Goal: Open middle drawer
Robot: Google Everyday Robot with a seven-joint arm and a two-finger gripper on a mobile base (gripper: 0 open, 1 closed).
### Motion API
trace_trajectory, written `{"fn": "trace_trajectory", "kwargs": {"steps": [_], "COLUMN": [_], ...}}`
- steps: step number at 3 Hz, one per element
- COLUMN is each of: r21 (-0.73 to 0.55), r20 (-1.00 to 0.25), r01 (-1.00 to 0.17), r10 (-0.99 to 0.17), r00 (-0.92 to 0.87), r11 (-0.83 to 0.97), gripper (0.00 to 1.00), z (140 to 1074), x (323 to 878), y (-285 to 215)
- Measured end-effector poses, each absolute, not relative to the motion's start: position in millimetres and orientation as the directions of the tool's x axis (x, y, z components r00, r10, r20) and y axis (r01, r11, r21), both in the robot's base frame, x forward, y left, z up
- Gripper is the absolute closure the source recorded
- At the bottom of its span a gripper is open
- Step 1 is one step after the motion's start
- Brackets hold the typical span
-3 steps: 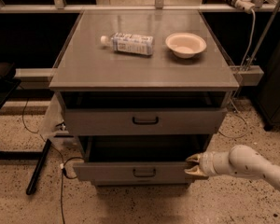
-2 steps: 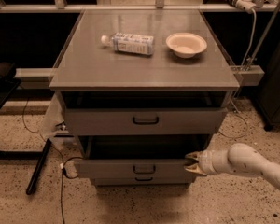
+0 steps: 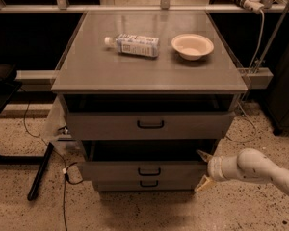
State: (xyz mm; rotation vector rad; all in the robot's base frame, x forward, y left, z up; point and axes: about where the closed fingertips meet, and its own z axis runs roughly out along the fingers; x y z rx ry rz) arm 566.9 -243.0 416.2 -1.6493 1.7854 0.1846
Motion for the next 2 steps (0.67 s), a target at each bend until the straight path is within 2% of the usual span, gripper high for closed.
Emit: {"fn": "trace_trajectory", "kwargs": {"steps": [1,2], "r21": [-0.34,-0.34], "r20": [-0.564,-0.565], "r01": [-0.922,-0.922], "r10": [-0.824,-0.824], "r00": [0.045,0.045], "r11": [0.183,0.183], "gripper": [0.0,0.19], "z": [416.1,416.1], "x": [566.9,566.9], "y": [-243.0,-242.9]}}
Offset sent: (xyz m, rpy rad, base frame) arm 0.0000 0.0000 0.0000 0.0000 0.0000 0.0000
